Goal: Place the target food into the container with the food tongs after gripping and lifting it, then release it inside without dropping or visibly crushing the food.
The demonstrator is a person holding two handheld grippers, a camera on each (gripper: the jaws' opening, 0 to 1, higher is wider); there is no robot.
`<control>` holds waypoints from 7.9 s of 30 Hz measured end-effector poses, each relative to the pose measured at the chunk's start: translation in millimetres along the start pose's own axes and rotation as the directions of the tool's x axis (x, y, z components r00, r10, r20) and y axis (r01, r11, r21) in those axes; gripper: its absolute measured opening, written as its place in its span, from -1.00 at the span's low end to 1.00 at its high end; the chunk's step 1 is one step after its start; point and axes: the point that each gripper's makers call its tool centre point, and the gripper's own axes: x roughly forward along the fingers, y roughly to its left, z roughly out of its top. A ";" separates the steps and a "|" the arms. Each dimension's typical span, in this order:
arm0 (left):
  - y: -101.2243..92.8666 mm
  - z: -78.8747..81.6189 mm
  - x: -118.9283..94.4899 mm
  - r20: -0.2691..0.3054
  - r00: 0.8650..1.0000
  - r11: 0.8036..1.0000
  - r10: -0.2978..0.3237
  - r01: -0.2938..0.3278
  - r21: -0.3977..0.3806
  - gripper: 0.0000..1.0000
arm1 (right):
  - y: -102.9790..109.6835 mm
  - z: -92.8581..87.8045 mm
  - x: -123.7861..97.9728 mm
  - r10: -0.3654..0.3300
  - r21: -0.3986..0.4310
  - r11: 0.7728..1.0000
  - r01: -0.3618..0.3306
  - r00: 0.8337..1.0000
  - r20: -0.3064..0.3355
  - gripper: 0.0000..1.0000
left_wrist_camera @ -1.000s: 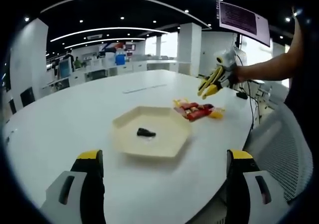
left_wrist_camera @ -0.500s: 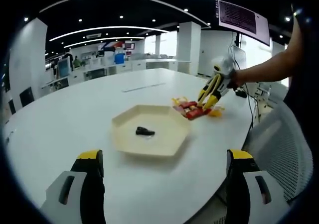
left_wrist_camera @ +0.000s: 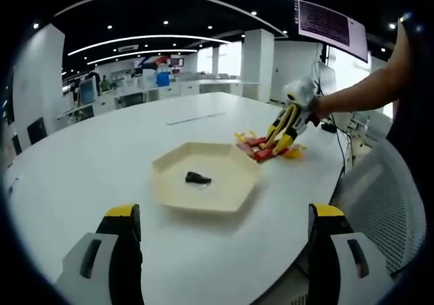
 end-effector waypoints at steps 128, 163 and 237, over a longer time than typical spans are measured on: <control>-2.9 3.4 0.4 0.006 1.000 0.999 0.002 -0.002 0.040 0.99 | -10.8 139.2 75.5 0.025 -0.028 0.999 -0.025 1.000 0.008 -0.48; -1.5 1.7 -0.1 0.003 1.000 0.999 0.005 -0.005 0.043 0.99 | -34.9 13.7 -60.7 -0.121 0.019 0.992 0.121 0.993 -0.015 -0.46; -2.8 0.5 -0.7 -0.001 1.000 0.998 0.008 -0.008 0.066 0.99 | -25.2 5.1 -42.3 -0.087 0.121 0.988 0.100 0.991 -0.105 -0.59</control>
